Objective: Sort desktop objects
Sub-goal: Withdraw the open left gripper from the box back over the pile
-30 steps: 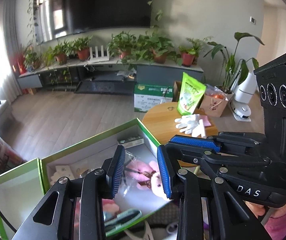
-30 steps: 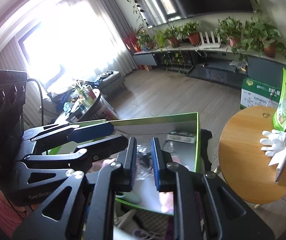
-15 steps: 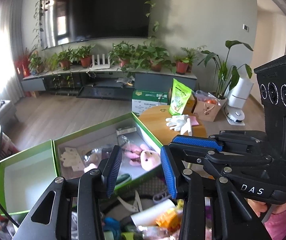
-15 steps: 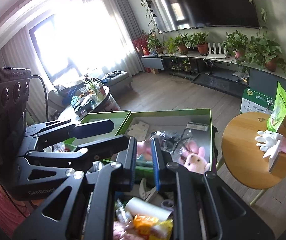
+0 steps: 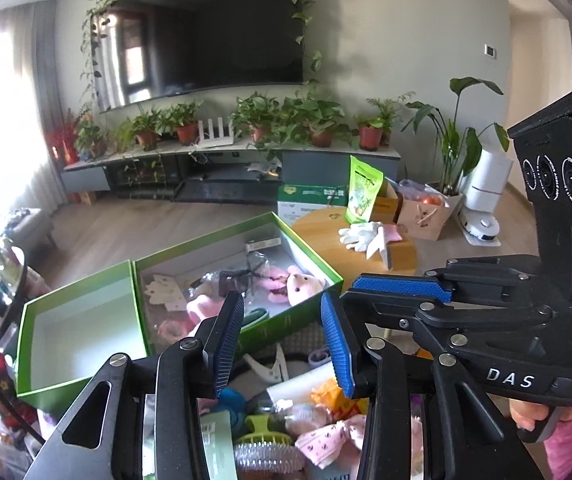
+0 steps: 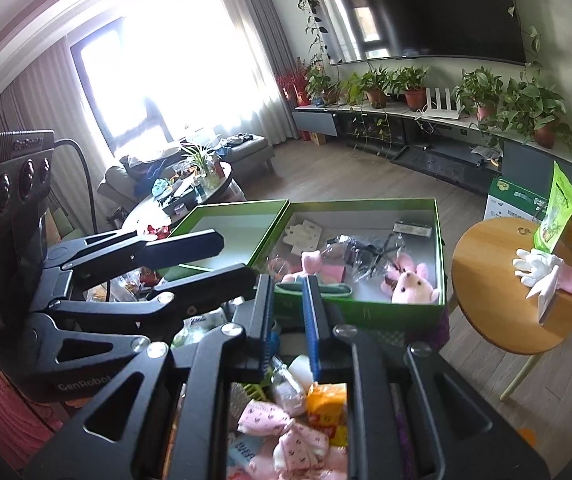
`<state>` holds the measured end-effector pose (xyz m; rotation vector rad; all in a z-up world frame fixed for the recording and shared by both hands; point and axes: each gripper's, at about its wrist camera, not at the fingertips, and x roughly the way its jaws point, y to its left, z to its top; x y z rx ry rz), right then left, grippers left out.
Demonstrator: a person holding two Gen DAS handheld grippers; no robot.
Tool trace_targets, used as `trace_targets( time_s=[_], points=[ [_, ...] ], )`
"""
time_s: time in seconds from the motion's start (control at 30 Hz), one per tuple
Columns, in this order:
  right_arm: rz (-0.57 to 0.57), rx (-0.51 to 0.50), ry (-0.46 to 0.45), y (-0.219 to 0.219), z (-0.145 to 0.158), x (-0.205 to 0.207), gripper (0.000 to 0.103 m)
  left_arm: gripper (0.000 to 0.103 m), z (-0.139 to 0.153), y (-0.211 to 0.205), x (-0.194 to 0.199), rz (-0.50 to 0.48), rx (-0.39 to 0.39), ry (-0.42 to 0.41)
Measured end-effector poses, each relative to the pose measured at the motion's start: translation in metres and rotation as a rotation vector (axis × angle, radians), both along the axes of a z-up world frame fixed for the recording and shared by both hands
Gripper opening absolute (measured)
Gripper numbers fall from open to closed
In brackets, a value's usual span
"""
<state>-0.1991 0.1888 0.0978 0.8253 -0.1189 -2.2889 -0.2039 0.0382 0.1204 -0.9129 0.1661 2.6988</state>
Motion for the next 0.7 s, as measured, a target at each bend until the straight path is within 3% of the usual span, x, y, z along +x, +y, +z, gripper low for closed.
trace_targets(
  time_s=[0.13,0.3,0.43,0.47,0.53,0.7],
  points=[
    [0.037,0.002,0.018,-0.001,0.003,0.023,0.021,0.041,-0.006,0.003,0.012,0.042,-0.053,0.02],
    [0.023,0.058,0.086,-0.004,0.007,0.054,0.024,0.043,-0.011,-0.005,0.026,0.048,0.036,-0.016],
    [0.019,0.041,0.074,0.003,0.005,0.063,0.024,0.07,-0.014,-0.009,0.04,0.104,0.043,0.012],
    [0.014,0.038,0.074,0.006,0.005,0.067,0.026,0.073,-0.015,-0.01,0.043,0.123,0.048,0.018],
    [0.015,0.034,0.066,0.006,0.002,0.071,0.031,0.073,-0.018,-0.011,0.048,0.121,0.073,0.009],
    [0.014,0.055,0.051,0.006,-0.008,0.085,0.031,0.073,-0.035,-0.007,0.061,0.115,0.087,-0.043]
  ],
)
